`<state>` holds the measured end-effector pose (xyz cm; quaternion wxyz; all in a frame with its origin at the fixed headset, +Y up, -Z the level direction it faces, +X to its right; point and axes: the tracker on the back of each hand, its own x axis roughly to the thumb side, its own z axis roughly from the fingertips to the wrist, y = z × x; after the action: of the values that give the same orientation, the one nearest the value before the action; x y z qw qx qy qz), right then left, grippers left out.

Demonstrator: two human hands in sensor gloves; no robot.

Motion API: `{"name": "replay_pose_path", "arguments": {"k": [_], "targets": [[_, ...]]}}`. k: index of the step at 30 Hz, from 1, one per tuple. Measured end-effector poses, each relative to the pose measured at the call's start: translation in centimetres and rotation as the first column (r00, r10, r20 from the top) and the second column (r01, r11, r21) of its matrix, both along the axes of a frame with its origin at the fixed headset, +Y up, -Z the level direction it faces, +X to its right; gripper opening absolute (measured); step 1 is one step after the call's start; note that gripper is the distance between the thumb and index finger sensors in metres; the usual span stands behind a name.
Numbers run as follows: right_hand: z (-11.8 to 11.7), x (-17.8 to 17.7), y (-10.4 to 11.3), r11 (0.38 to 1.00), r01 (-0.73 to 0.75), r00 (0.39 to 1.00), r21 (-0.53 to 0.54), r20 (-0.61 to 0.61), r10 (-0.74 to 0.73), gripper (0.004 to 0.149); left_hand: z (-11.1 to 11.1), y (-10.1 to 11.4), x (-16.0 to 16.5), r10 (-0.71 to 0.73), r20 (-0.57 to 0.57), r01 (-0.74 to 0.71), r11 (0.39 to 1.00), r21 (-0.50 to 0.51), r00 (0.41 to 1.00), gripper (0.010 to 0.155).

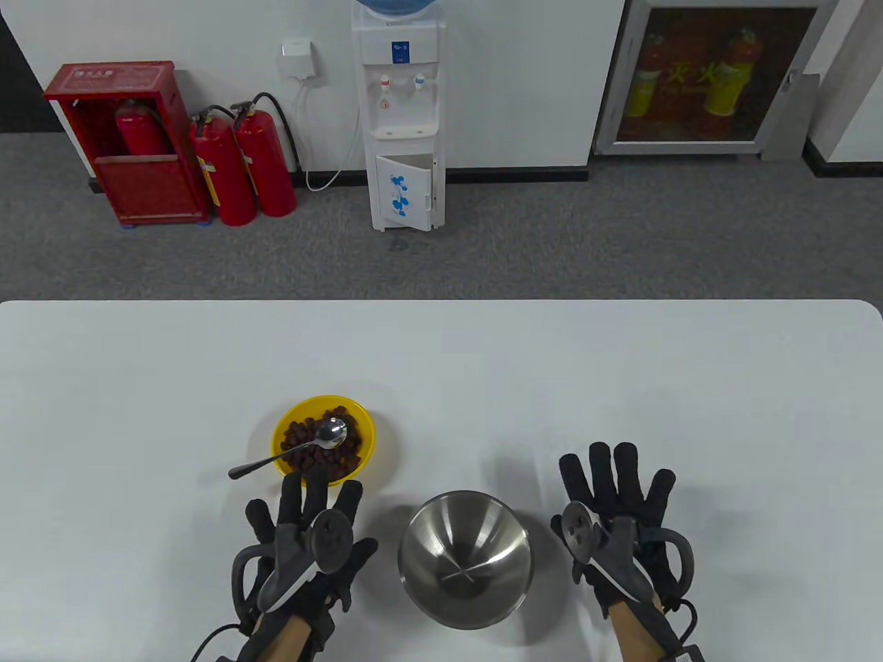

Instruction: Scoop dry cranberries into mixing bowl using steel spoon

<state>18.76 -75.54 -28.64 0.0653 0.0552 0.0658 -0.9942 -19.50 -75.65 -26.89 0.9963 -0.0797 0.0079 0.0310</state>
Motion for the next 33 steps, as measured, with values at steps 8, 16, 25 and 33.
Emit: {"name": "replay_pose_path", "arguments": {"k": [8,16,25,33], "targets": [[-0.1,0.2,0.0,0.995,0.098,0.995,-0.018,0.000,-0.098,0.088,-0.6,1.0,-0.6,-0.010,-0.025,0.012,0.997,0.077,1.000,0.076],[-0.1,-0.2,0.2,0.988,0.151,0.988,-0.030,-0.030,-0.152,0.088,-3.2,3.3,-8.4,0.231,-0.304,-0.157,0.955,0.251,0.924,0.064],[-0.2,0.0,0.1,0.976,0.207,0.978,-0.062,-0.026,-0.209,0.087,-4.1,0.5,-12.8,0.325,-0.446,-0.283,0.946,0.159,0.834,0.065],[-0.3,0.5,0.3,0.951,0.300,0.952,-0.078,-0.032,-0.303,0.086,-5.3,0.8,-12.7,0.302,-0.427,-0.279,0.953,0.117,0.852,0.066]]}}
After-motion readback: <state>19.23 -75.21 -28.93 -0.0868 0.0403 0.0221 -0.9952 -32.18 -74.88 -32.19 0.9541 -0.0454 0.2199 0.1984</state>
